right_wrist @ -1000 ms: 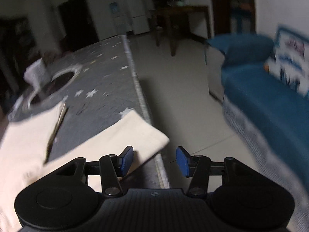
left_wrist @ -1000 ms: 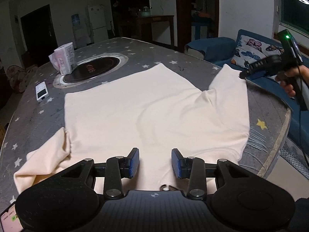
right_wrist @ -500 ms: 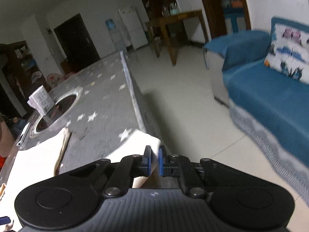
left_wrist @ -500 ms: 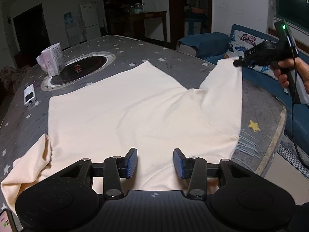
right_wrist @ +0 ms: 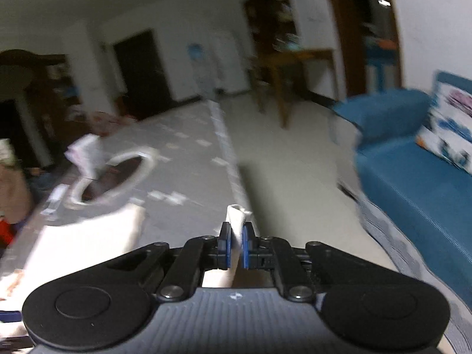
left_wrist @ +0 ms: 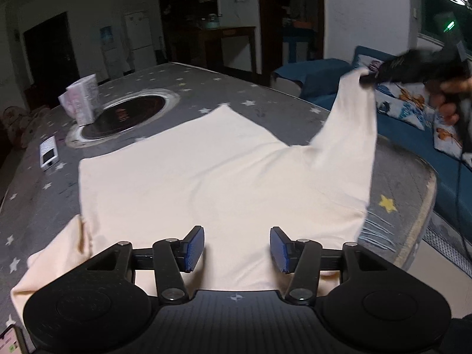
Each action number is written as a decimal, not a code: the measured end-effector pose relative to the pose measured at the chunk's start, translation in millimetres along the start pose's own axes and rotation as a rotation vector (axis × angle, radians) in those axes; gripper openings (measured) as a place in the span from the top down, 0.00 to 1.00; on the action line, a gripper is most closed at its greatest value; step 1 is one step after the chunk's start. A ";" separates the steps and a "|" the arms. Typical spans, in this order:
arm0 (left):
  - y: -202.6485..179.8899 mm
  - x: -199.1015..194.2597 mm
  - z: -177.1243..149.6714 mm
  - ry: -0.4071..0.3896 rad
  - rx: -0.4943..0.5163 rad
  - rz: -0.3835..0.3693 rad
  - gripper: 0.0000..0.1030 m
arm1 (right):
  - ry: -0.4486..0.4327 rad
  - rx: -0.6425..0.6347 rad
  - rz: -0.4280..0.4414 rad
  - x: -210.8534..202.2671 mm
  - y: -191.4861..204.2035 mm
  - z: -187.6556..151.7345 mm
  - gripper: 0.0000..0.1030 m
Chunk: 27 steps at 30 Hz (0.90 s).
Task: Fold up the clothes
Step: 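Grasp a sweatshirt sleeve with the right tool and lift it, then fold the held sleeve across the sweatshirt body and open the right tool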
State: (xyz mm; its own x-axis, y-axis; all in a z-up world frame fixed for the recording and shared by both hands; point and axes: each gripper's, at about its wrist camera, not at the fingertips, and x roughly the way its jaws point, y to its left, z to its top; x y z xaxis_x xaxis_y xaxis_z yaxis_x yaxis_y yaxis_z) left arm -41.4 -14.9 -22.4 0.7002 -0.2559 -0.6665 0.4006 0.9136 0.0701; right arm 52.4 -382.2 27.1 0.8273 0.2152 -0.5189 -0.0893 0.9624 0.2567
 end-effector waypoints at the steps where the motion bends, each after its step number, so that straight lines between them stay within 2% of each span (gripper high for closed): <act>1: 3.5 -1.1 -0.4 -0.002 -0.008 0.008 0.49 | -0.006 -0.016 0.042 -5.0 10.2 6.8 0.94; 7: 23.9 -12.8 -11.7 -0.007 -0.057 0.055 0.49 | 0.030 -0.112 0.311 -11.9 84.6 33.4 0.94; 10: 32.8 -20.4 -17.8 -0.014 -0.087 0.072 0.48 | 0.085 -0.168 0.423 -3.3 127.4 29.4 0.94; 13: 40.5 -28.4 -23.6 -0.025 -0.111 0.091 0.48 | 0.142 -0.241 0.502 12.8 169.1 11.7 0.94; 18: 51.7 -36.7 -31.0 -0.029 -0.144 0.113 0.48 | 0.253 -0.326 0.583 38.1 221.3 -22.3 0.94; 22: 57.2 -38.7 -35.7 -0.027 -0.168 0.116 0.48 | 0.328 -0.364 0.620 51.9 245.4 -52.0 0.93; 27: 58.4 -38.0 -36.5 -0.029 -0.179 0.116 0.48 | 0.362 -0.397 0.652 53.8 256.8 -65.3 0.84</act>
State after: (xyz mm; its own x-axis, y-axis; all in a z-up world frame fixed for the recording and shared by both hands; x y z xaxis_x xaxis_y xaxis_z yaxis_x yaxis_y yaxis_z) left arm -66.2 59.7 -20.1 0.7534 -0.1520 -0.6398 0.2065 0.9784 0.0108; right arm 37.7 -112.6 11.9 0.3196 0.7226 -0.6129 -0.7314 0.5994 0.3252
